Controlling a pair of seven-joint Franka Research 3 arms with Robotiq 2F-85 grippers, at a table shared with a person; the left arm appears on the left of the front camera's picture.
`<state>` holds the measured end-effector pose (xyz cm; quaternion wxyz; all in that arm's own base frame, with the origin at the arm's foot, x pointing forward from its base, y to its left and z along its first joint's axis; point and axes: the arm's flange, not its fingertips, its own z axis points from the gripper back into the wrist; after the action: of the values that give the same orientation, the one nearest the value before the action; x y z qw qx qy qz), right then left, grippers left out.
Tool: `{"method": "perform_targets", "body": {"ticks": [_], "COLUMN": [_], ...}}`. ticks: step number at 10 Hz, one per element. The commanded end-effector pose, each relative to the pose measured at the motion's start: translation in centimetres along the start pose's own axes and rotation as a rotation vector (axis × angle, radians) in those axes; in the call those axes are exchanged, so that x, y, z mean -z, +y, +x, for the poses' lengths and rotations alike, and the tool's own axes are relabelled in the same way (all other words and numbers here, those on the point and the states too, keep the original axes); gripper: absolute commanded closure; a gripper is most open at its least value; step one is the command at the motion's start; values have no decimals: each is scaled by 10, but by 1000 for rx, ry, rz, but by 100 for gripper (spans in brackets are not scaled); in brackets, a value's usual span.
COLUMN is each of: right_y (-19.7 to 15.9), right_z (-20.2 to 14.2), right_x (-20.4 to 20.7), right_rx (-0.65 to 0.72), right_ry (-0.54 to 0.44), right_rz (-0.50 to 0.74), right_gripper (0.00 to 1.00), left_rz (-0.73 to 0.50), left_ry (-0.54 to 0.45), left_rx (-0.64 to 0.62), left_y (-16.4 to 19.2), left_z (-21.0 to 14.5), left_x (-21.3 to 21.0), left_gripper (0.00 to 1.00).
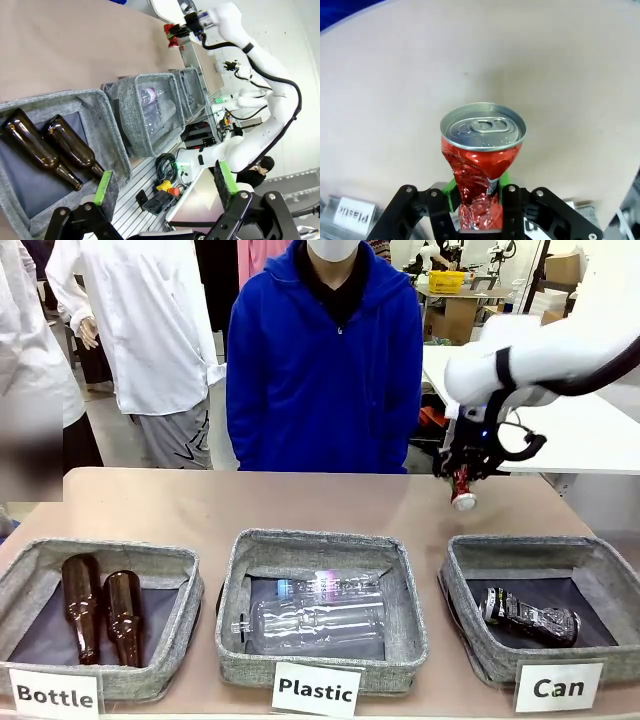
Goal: Sort the can waste into the basket.
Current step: Pick up the can waste from the table and place it in the right Fabric basket.
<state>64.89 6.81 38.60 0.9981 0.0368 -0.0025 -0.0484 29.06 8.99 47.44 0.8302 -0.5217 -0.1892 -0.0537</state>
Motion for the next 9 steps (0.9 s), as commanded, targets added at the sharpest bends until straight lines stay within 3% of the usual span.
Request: {"method": "perform_targets", "body": {"ticks": [1,2,4,6,7,9], "right_y": [-24,-33,-45,-57,-67,-86], "right_z": [-55,-77,-125,-174,-200,-225], "right_x": [-47,-64,-85,-87,-83,-76], "right_rx": [-157,-257,-580,-1037,-1273,-1518], "right_ry": [-76,-65,43,200,273,264], "right_rz": [202,283,442,432,337,245], "right_gripper": [100,100,100,100,100,100], "left_rz": [-14,-14,-14,-14,-14,-14], "left_ry": [-15,-15,-15,-15,-15,-15], "left_rx": [-6,-6,-6,-6,-6,-6], "left_y": [-2,-2,-2,-2,-2,-2], "left_z": [1,1,1,1,1,1], "left_x": [2,2,2,2,2,2], "left_gripper": [0,0,0,0,0,0]}}
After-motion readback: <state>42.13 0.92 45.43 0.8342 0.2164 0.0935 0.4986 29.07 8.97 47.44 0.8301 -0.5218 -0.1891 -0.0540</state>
